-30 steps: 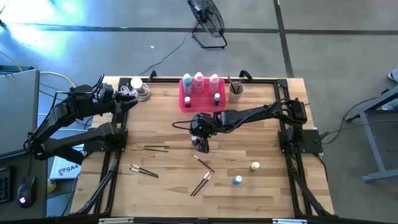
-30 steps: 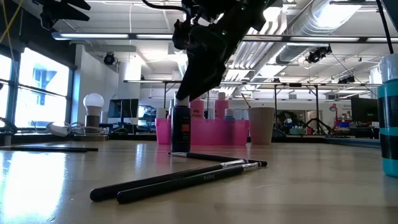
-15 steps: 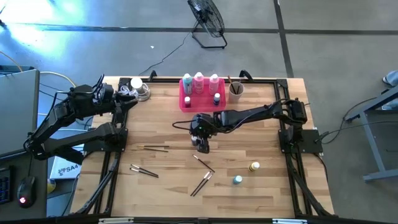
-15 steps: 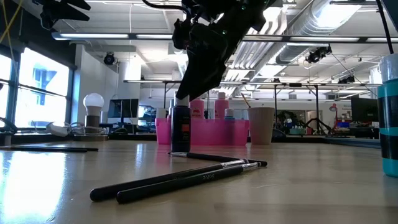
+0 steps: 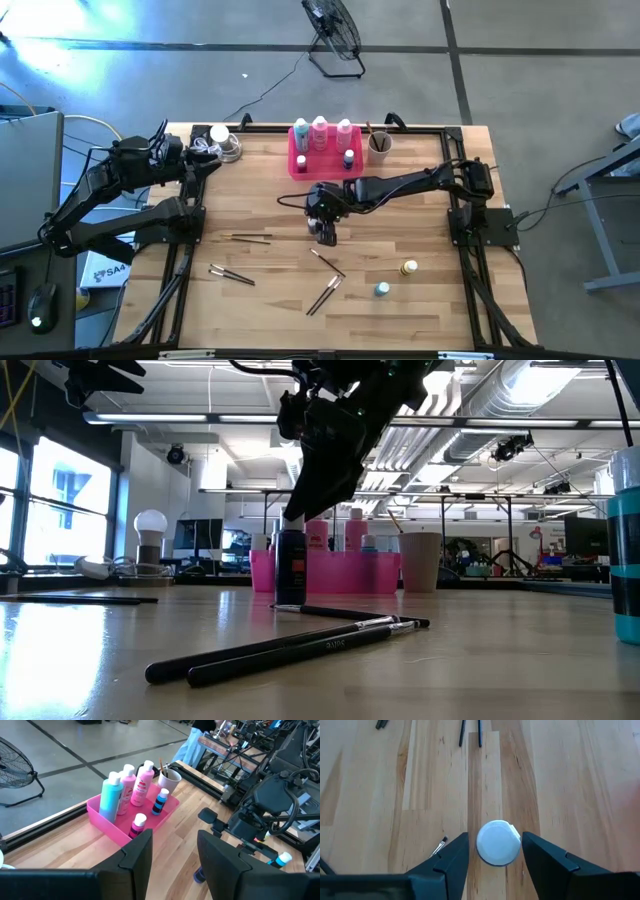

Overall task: Pick & Place Paint Supplies
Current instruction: Put the small purple paint bottle into the pink bin

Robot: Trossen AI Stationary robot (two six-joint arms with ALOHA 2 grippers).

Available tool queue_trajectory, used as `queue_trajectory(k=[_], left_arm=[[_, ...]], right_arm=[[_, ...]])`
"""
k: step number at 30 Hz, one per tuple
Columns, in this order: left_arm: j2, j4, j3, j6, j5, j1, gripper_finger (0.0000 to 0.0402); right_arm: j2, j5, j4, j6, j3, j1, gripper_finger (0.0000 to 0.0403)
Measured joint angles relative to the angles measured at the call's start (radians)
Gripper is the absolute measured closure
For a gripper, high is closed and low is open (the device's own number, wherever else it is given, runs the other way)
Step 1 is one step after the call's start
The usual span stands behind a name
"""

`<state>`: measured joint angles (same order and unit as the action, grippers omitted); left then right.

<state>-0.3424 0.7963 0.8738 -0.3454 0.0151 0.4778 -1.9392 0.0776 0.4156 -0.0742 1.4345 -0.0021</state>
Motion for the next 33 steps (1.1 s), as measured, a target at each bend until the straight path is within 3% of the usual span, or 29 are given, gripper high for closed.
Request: queue_trajectory(k=[12,23,33], left_arm=[[0.0,0.0,0.0,0.0,0.0,0.0,0.0249],[0.0,0.0,0.0,0.0,0.0,0.0,0.0249],[0.0,0.0,0.0,0.0,0.0,0.0,0.0249]], right_arm=[[0.0,-0.037,-0.007,-0.001,0.0,0.0,0.027],[0.002,-0.034,-0.039,-0.007,0.0,0.0,0.0262],[0.002,-0.022,-0.039,-0.001,0.0,0.001,0.0279]])
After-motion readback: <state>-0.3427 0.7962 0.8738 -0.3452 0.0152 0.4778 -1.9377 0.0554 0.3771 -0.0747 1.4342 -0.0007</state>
